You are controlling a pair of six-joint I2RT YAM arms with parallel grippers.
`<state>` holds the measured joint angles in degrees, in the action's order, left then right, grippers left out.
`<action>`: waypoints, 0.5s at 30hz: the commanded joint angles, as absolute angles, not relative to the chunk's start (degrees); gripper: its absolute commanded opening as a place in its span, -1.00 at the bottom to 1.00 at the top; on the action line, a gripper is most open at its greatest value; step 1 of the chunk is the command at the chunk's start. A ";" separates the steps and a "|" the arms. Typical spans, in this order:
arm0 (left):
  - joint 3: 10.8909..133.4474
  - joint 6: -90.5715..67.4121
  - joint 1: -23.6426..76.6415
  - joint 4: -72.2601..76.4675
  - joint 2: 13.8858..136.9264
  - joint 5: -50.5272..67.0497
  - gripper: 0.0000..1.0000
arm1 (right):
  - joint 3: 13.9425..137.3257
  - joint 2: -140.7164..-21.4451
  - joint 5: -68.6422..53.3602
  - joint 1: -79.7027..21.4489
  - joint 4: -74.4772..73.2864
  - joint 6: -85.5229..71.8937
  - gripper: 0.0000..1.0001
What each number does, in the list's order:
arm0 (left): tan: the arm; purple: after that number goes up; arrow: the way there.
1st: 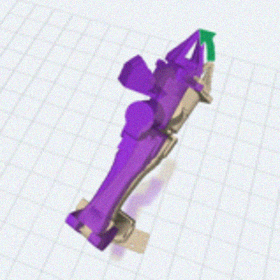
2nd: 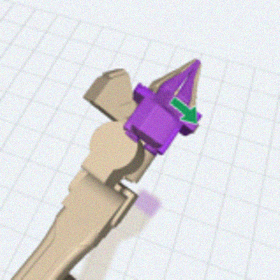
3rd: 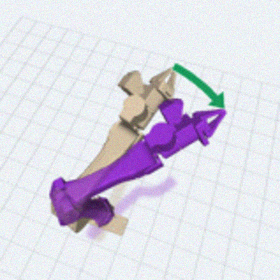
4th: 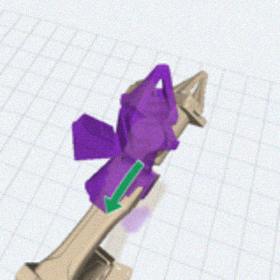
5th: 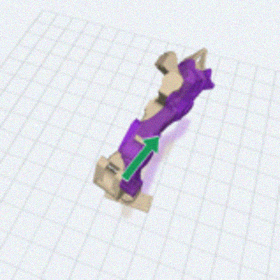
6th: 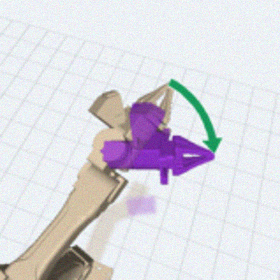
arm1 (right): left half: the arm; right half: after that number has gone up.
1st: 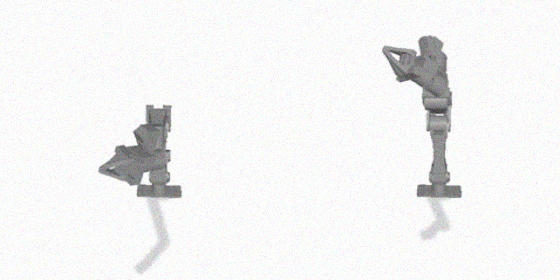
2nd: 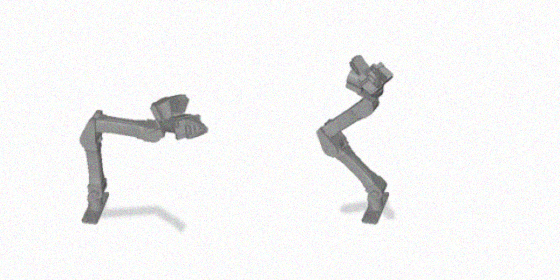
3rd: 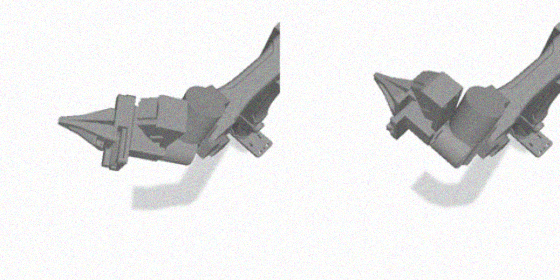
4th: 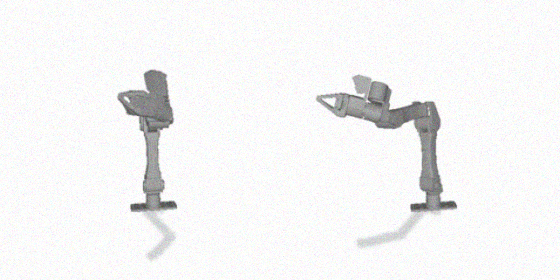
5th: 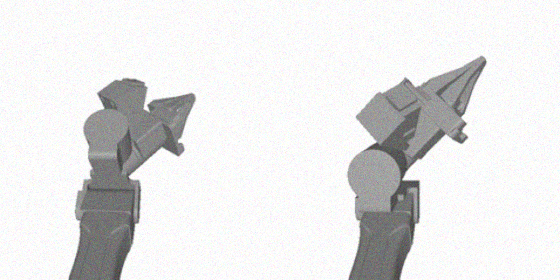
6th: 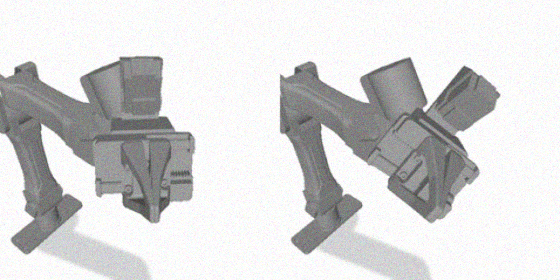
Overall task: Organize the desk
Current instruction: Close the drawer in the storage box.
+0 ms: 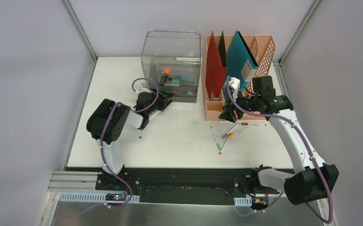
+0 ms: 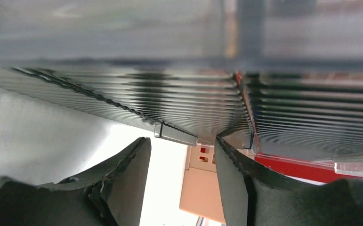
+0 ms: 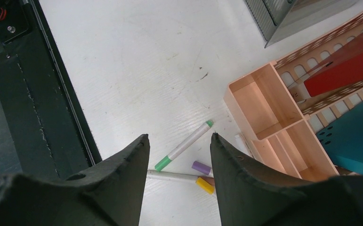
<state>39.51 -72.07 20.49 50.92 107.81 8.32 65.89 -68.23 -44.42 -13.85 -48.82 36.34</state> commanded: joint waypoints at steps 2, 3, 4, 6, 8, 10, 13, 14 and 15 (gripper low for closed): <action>39.77 -73.95 20.04 62.74 110.57 10.80 0.14 | 66.36 -68.49 -46.67 -13.45 -48.59 37.87 0.06; 39.50 -74.37 20.02 63.75 110.94 10.36 0.16 | 66.36 -68.55 -46.67 -13.47 -48.60 37.86 0.06; 39.28 -74.66 20.04 64.43 111.23 9.78 0.19 | 66.36 -68.55 -46.67 -13.45 -48.60 37.86 0.06; 39.16 -75.48 19.96 65.13 111.71 8.60 0.22 | 66.35 -68.55 -46.66 -13.45 -48.60 37.88 0.06; 39.39 -76.18 20.00 65.45 112.15 8.21 0.22 | 66.35 -68.64 -46.67 -13.45 -48.60 37.87 0.06; 39.61 -76.73 20.02 65.31 112.63 7.88 0.15 | 66.34 -68.60 -46.58 -13.45 -48.58 37.91 0.06; 39.48 -77.56 20.02 65.18 113.23 7.04 0.00 | 66.35 -68.53 -46.66 -13.45 -48.67 37.95 0.06; 39.47 -77.60 19.96 65.21 113.47 6.77 -0.04 | 66.31 -68.55 -46.67 -13.45 -48.69 37.97 0.06; 39.46 -77.61 19.95 65.30 113.73 6.55 -0.08 | 66.31 -68.55 -46.66 -13.45 -48.67 37.95 0.06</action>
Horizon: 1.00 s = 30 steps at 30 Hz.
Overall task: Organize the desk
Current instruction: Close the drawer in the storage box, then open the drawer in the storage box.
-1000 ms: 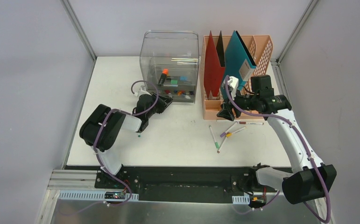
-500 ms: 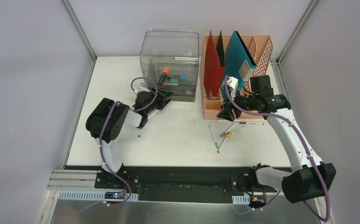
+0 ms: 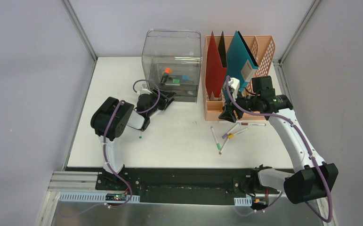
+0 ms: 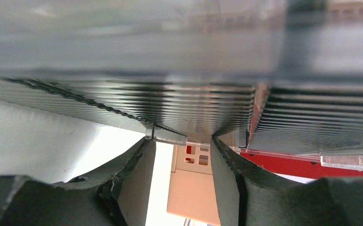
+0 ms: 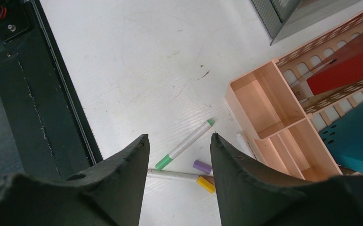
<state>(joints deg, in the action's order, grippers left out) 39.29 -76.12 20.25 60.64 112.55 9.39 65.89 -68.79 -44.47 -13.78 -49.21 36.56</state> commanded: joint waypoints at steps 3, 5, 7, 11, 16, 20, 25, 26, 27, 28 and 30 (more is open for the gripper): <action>39.63 -77.55 19.95 65.48 114.43 5.68 -0.10 | 66.31 -68.56 -46.75 -13.45 -48.69 37.96 0.06; 39.65 -77.52 19.95 65.49 114.75 4.82 -0.14 | 66.31 -68.55 -46.76 -13.39 -48.76 37.96 0.06; 39.45 -77.56 19.96 64.98 114.92 3.52 -0.19 | 66.36 -68.48 -46.76 -13.45 -48.70 38.02 0.06; 38.64 -76.79 19.97 65.14 115.19 0.45 -0.19 | 66.30 -68.46 -46.76 -13.45 -48.75 38.06 0.06; 39.29 -76.97 19.95 68.89 117.67 0.25 -0.19 | 66.28 -68.59 -46.85 -13.44 -48.76 38.06 0.06; 39.98 -78.03 19.95 69.59 119.31 0.24 -0.29 | 66.36 -68.54 -46.76 -13.45 -48.78 38.06 0.06; 39.58 -77.55 19.95 69.93 119.29 -1.46 -0.56 | 66.34 -68.64 -46.85 -13.44 -48.87 38.13 0.07; 39.51 -77.36 19.95 69.88 119.27 -1.57 -0.62 | 66.42 -68.65 -46.89 -13.45 -49.01 38.19 0.07; 39.42 -77.35 19.95 69.88 119.19 -1.54 -0.69 | 66.56 -68.79 -46.97 -13.45 -49.29 38.35 0.06; 39.32 -77.33 19.95 70.01 119.23 -1.58 -0.74 | 66.69 -68.94 -47.06 -13.45 -49.58 38.48 0.06; 39.14 -77.33 19.94 70.33 119.34 -1.37 -0.88 | 66.75 -68.98 -47.11 -13.45 -49.60 38.50 0.07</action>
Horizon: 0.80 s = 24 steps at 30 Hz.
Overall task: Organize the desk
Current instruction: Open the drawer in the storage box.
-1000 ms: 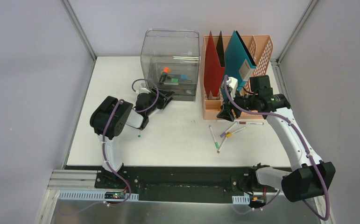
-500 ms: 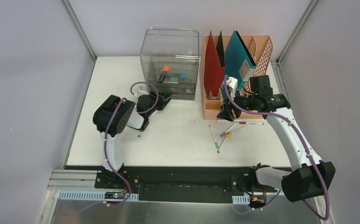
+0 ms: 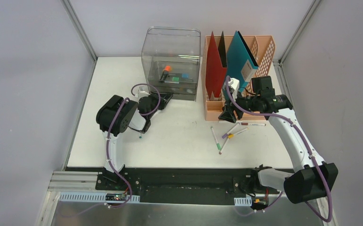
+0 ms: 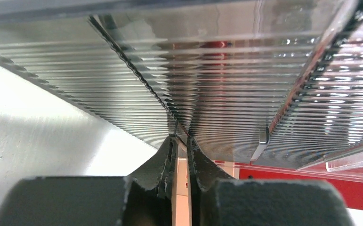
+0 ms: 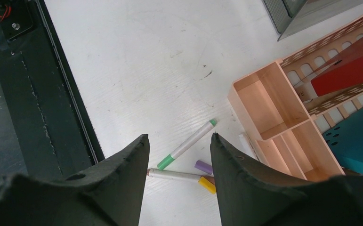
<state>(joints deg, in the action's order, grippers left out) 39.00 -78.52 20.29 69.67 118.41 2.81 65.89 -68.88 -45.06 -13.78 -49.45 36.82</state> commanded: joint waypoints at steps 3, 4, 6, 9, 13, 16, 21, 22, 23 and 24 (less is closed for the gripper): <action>38.42 -77.41 20.00 71.75 119.57 -1.04 -1.00 | 66.71 -68.78 -47.11 -13.45 -49.68 38.56 0.06; 38.15 -77.52 19.96 72.30 119.51 -0.68 -1.00 | 66.71 -68.80 -47.11 -13.45 -49.70 38.53 0.06; 37.41 -77.52 19.95 72.58 119.17 -0.12 -1.00 | 66.71 -68.82 -47.11 -13.45 -49.72 38.65 0.07; 35.33 -77.51 19.95 73.99 117.99 -0.09 -1.00 | 66.71 -68.78 -47.11 -13.45 -49.73 38.63 0.07; 30.83 -77.53 20.03 76.46 116.14 1.50 -1.00 | 66.67 -68.93 -47.20 -13.45 -49.75 38.58 0.07; 27.70 -77.44 20.17 78.32 115.15 2.58 -1.00 | 66.68 -69.09 -47.28 -13.45 -49.70 38.53 0.07; 22.57 -77.38 20.41 81.30 114.11 4.00 -1.00 | 66.70 -69.16 -47.37 -13.45 -49.70 38.51 0.07; 21.74 -77.35 20.39 81.77 114.01 4.31 -1.00 | 66.71 -69.15 -47.42 -13.45 -49.74 38.57 0.07; 20.99 -77.34 20.39 81.97 113.92 4.68 -1.00 | 66.71 -69.25 -47.38 -13.45 -49.75 38.52 0.07; 20.41 -77.23 20.39 82.00 113.79 5.07 -1.00 | 66.70 -69.32 -47.44 -13.45 -49.72 38.54 0.07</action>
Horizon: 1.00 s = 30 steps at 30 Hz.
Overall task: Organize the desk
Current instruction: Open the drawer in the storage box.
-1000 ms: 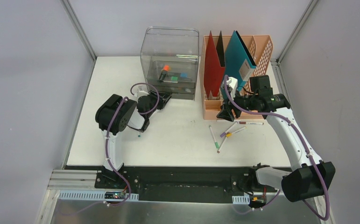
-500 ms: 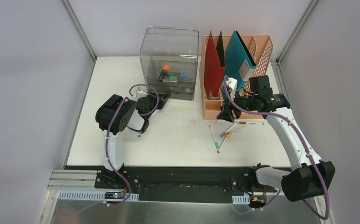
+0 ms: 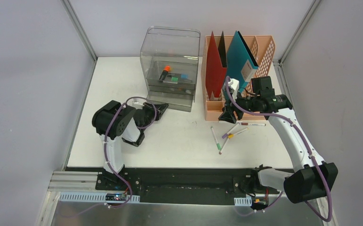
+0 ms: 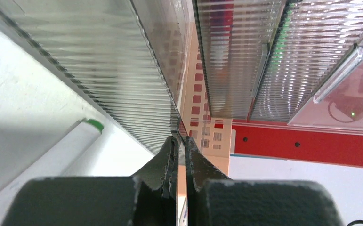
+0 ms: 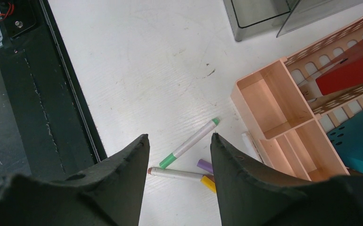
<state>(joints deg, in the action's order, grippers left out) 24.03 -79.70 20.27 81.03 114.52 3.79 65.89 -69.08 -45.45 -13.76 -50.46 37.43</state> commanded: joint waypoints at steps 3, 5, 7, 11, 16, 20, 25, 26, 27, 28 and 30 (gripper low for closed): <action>19.34 -76.33 20.39 82.02 113.28 6.43 -0.88 | 66.71 -69.35 -47.48 -13.45 -49.70 38.57 0.07; 18.69 -74.98 20.39 82.00 112.51 7.48 -0.67 | 66.66 -69.39 -47.33 -13.45 -49.67 38.58 0.07; 18.00 -73.56 20.39 81.84 111.37 8.41 -0.48 | 66.71 -69.26 -47.29 -13.34 -49.61 38.58 0.07; 16.44 -68.98 20.36 77.65 105.95 9.93 -0.13 | 66.67 -69.35 -47.37 -13.38 -49.66 38.52 0.07; 16.08 -59.23 20.37 62.57 92.08 11.99 -0.01 | 66.70 -69.53 -47.37 -13.36 -49.69 38.57 0.07; 19.18 -47.09 20.30 44.37 79.03 15.93 0.06 | 66.63 -69.52 -47.37 -13.36 -49.68 38.64 0.07; 26.27 -30.52 20.35 17.69 66.83 13.55 0.15 | 66.70 -69.39 -47.53 -13.36 -49.83 38.68 0.07; 27.03 -28.31 20.31 13.93 65.05 11.52 0.16 | 66.75 -69.43 -47.57 -13.36 -49.90 38.75 0.07; 27.45 -26.79 20.30 10.20 63.51 9.18 0.19 | 66.75 -69.43 -47.55 -13.36 -49.92 38.75 0.07; 27.58 -25.74 20.30 8.22 62.16 6.82 0.23 | 66.79 -69.39 -47.57 -13.36 -49.91 38.75 0.07; 27.23 -24.29 20.31 5.76 59.84 2.21 0.35 | 66.75 -69.41 -47.60 -13.36 -49.85 38.74 0.07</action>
<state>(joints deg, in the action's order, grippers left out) 26.13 -34.83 20.25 21.71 64.01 10.92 65.89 -69.56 -45.47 -13.74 -50.50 37.58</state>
